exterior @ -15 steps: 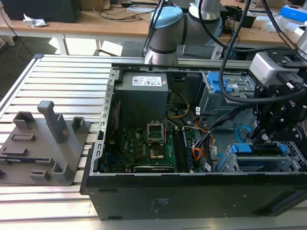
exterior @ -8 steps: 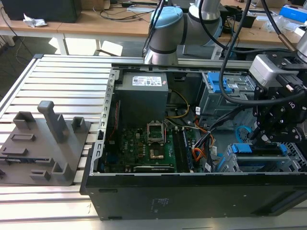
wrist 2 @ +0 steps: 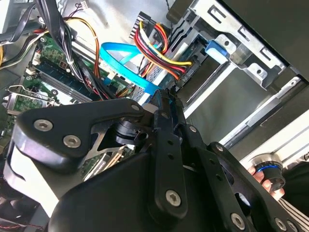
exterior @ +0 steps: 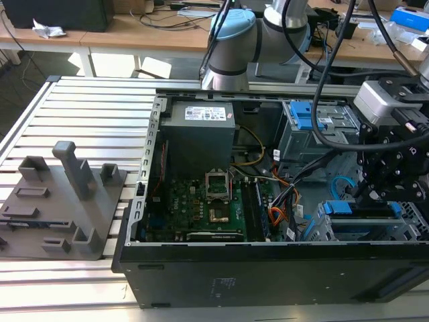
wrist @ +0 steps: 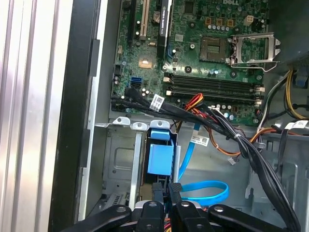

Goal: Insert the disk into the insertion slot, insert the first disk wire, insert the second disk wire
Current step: 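Insert the second disk wire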

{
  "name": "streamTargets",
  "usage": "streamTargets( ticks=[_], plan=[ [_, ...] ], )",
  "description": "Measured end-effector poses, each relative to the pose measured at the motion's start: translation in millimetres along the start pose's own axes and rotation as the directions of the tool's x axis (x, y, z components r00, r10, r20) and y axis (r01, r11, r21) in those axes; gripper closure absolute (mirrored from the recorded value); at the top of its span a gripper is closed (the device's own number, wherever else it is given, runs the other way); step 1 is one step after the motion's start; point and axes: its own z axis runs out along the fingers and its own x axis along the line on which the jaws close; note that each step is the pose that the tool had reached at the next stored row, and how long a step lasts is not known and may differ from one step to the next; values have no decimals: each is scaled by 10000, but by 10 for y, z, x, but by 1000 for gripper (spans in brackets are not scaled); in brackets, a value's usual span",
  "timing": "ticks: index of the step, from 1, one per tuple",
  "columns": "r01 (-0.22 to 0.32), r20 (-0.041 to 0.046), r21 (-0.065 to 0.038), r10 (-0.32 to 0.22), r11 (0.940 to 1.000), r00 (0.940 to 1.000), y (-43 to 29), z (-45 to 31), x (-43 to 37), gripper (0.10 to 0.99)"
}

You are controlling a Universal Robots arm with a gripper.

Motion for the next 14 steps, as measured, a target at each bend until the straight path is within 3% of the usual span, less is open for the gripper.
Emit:
streamTargets(
  ticks=[14],
  plan=[
    [-16, 4, 0, 16, 10000, 10000, -54, 36, 2, 922]
  ],
)
